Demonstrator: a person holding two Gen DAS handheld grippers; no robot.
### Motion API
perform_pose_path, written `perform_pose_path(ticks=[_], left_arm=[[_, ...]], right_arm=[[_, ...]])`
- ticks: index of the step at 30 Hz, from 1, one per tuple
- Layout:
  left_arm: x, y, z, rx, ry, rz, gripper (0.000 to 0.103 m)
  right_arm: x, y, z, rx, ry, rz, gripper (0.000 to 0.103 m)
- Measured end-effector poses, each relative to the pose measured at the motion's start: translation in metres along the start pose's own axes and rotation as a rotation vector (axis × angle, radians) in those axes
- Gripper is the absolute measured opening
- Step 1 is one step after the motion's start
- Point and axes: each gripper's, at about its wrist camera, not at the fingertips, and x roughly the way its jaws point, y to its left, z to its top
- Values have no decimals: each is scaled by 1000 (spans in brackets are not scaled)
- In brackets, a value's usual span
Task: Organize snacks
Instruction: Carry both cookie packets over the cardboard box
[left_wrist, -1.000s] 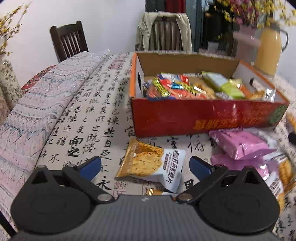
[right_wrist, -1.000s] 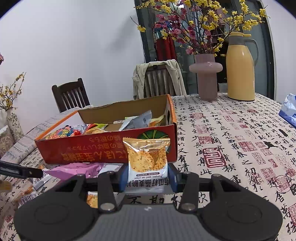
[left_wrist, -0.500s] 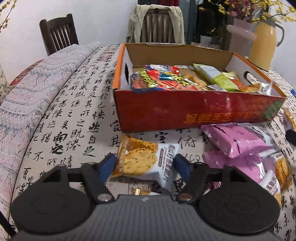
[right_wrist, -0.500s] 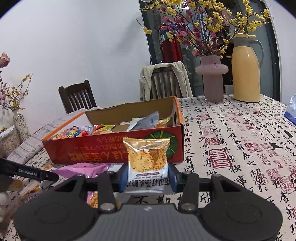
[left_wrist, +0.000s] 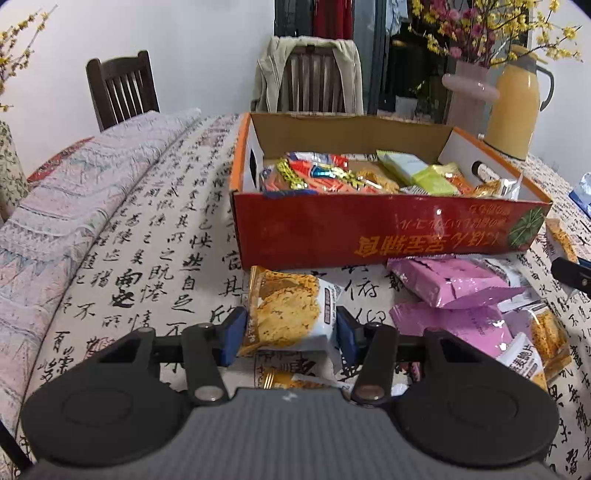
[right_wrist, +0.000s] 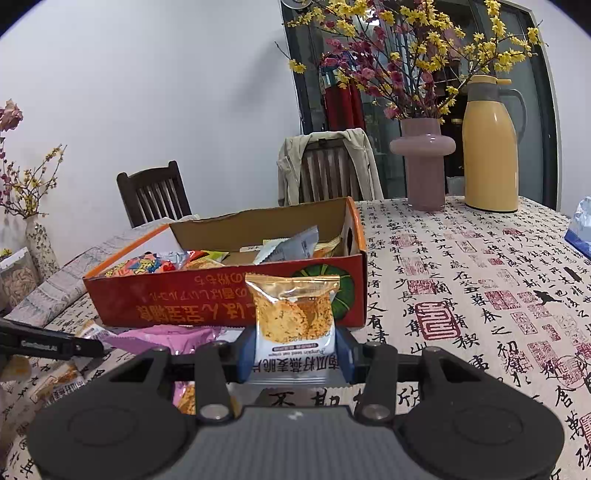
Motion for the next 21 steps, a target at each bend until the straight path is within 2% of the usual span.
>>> perform_pose_path(ticks=[9, 21], left_arm=[[-27, 4, 0, -67, -87, -27, 51], [-66, -13, 25, -69, -228, -71, 52]], right_arm=[[-11, 3, 5, -12, -40, -14, 43], [-35, 20, 36, -63, -124, -8, 43]])
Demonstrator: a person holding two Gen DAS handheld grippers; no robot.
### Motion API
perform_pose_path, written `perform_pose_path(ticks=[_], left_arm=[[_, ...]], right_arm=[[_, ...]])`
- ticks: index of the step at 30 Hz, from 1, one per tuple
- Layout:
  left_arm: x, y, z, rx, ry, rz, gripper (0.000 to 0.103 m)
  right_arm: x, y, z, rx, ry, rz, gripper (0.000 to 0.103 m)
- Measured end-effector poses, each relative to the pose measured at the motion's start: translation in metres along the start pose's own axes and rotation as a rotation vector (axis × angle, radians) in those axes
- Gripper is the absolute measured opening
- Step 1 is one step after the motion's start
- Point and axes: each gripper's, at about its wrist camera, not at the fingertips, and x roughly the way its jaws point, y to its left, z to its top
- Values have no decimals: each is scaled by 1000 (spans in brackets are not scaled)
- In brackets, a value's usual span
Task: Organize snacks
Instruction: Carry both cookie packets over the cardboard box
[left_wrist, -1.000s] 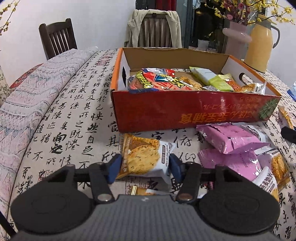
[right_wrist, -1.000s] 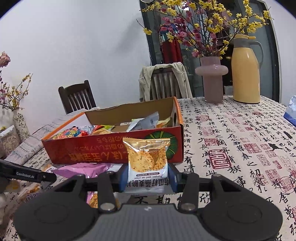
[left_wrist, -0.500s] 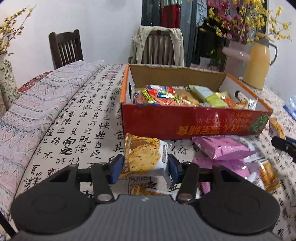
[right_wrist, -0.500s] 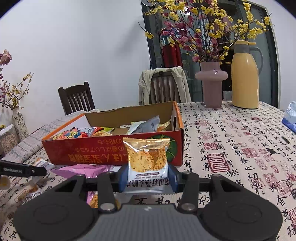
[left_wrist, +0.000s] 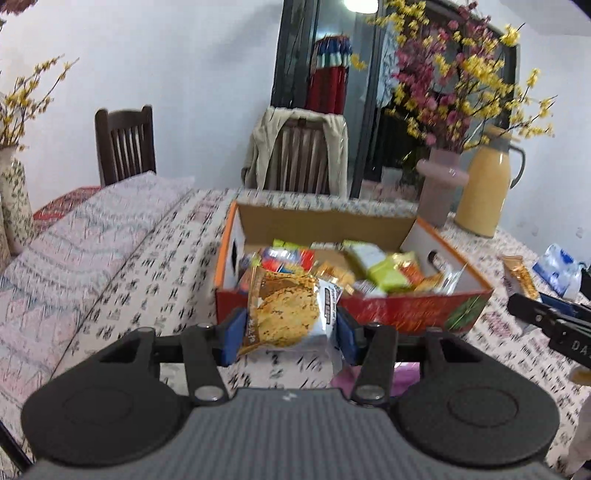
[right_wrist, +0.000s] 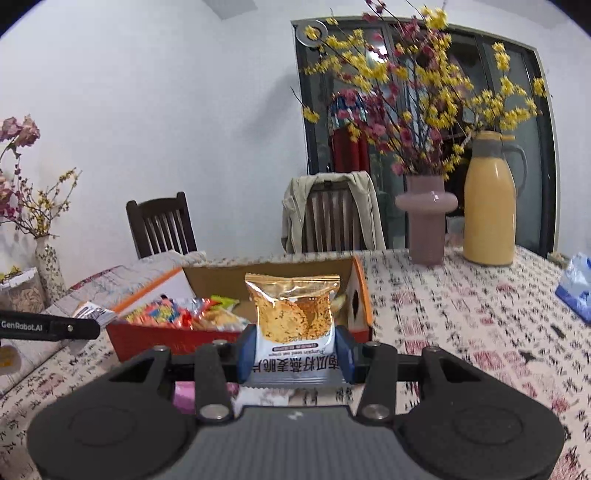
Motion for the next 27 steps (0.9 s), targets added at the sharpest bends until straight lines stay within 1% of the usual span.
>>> perform_pose_path(ticks=[6, 13, 20, 27], left_arm=[[-6, -15, 21, 9, -60, -23, 52], [1, -27, 42, 14, -93, -27, 52], [20, -32, 61, 4, -103, -14, 52], [47, -34, 80, -5, -107, 24, 52]], right_arm=[[-1, 12, 24, -23, -54, 8, 43], [11, 19, 48, -34, -90, 16, 43], [36, 23, 65, -45, -84, 14, 43], [70, 24, 77, -58, -61, -5, 43]])
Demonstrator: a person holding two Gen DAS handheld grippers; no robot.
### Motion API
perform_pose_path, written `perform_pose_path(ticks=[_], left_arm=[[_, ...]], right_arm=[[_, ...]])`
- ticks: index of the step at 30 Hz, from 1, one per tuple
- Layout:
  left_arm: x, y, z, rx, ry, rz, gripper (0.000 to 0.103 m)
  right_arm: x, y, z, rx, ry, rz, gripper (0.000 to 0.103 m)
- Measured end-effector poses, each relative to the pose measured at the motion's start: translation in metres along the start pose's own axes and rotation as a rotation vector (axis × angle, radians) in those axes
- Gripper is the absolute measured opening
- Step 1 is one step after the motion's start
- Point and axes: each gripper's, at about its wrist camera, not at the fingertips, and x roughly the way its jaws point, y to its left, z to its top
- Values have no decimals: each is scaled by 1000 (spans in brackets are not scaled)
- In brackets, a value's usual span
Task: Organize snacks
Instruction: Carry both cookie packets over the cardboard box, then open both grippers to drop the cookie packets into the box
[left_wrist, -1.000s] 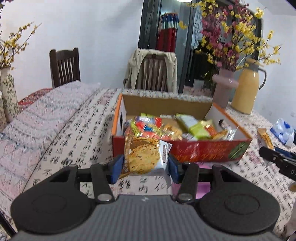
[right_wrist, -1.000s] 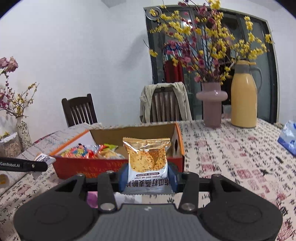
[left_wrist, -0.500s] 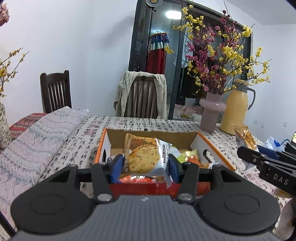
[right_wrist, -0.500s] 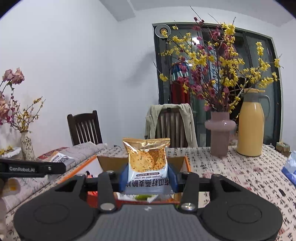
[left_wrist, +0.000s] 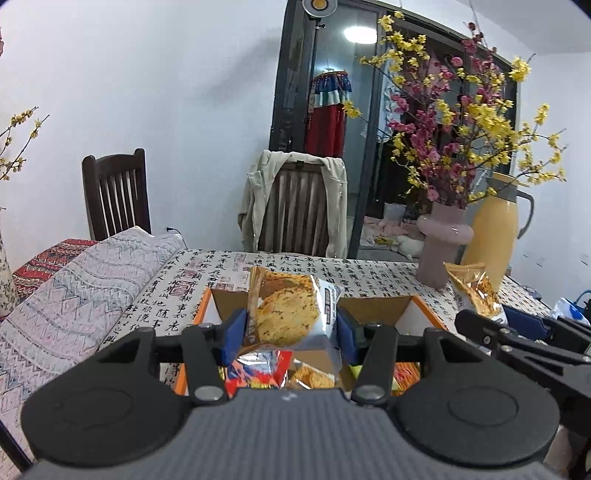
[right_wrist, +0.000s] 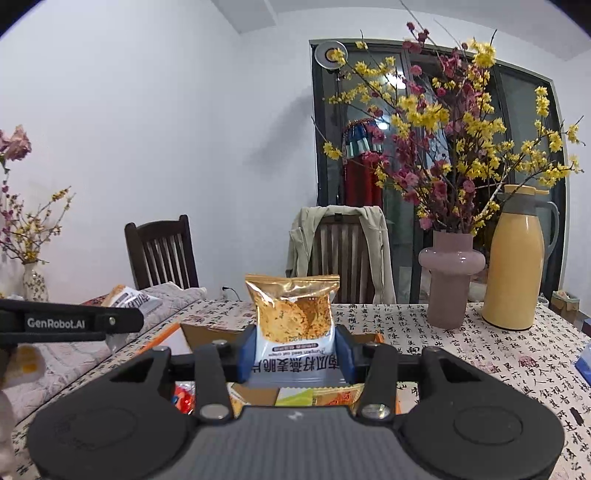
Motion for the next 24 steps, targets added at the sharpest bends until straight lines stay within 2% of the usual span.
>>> perform_pose_path(ticks=[8, 12, 19, 22, 24], left_arm=[[41, 9, -10, -25, 41, 23, 52], [47, 17, -19, -64, 12, 37, 52], [54, 21, -25, -66, 38, 18, 52], [54, 22, -28, -82, 45, 4, 58], [52, 24, -29, -95, 33, 11, 75]], right_arm=[[35, -5, -19, 35, 22, -13, 43], [44, -8, -27, 49, 59, -3, 43], [55, -3, -36, 37, 118, -4, 43], [58, -4, -39, 38, 141, -6, 45], [58, -5, -40, 46, 148, -10, 46]])
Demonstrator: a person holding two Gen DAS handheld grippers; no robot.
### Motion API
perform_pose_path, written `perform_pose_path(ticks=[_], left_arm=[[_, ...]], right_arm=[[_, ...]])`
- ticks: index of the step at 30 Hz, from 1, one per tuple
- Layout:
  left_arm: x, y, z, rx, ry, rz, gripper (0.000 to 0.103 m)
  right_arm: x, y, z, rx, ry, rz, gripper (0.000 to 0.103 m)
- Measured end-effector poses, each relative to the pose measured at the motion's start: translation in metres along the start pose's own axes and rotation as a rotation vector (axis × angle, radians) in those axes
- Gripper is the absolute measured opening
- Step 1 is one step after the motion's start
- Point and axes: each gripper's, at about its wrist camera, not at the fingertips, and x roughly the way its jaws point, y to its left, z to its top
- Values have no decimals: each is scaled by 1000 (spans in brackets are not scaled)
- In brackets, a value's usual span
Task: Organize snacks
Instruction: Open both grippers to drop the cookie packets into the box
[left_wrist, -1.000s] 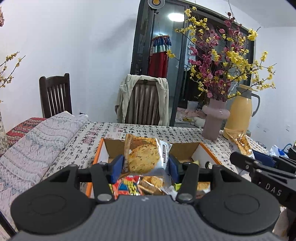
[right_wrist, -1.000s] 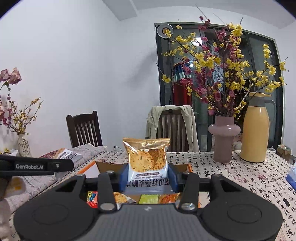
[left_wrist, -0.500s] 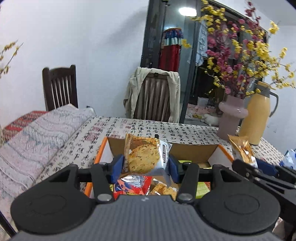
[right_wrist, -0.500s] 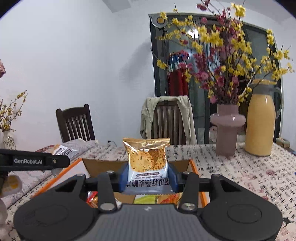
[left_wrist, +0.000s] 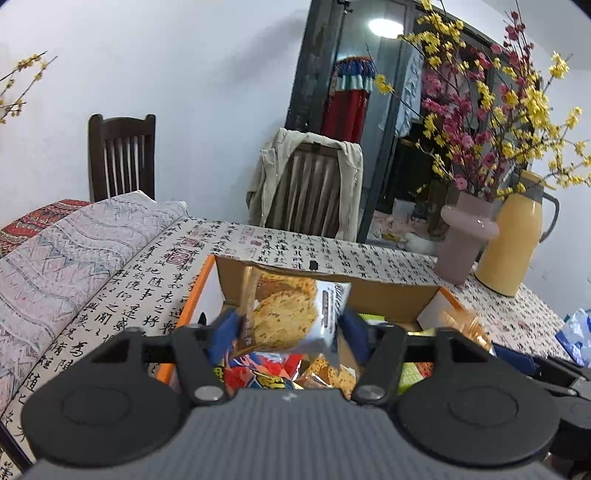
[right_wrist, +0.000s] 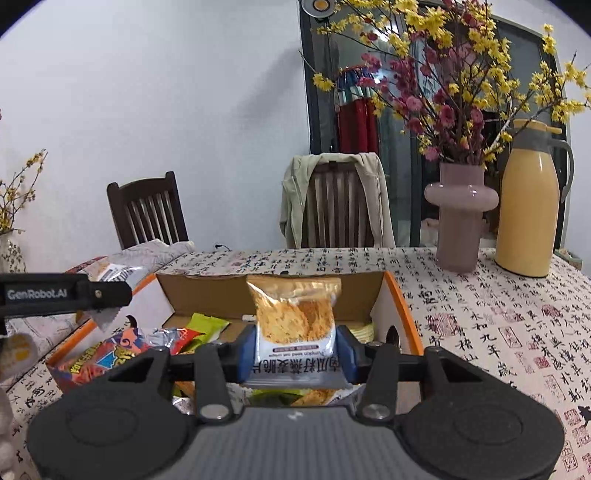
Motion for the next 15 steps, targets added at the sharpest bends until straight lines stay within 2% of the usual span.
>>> perform_pose_path(ticks=[1, 2, 3, 4, 7, 15], left_arm=[[-2, 1, 0, -6, -10, 6, 79], [-3, 2, 0, -15, -16, 6, 87], [-5, 3, 0, -28, -24, 12, 100], [-7, 5, 0, -45, -40, 20, 103], [-9, 7, 1, -59, -45, 24, 103], [-9, 3, 0, -42, -42, 21, 103]], right_arm=[[0, -1, 0, 4, 2, -1, 56], [-1, -1, -1, 10, 3, 0, 74], [-2, -2, -1, 15, -1, 5, 84], [-5, -3, -1, 20, -13, 9, 98], [-13, -4, 0, 31, -49, -1, 102], [-15, -7, 2, 51, -52, 0, 102]])
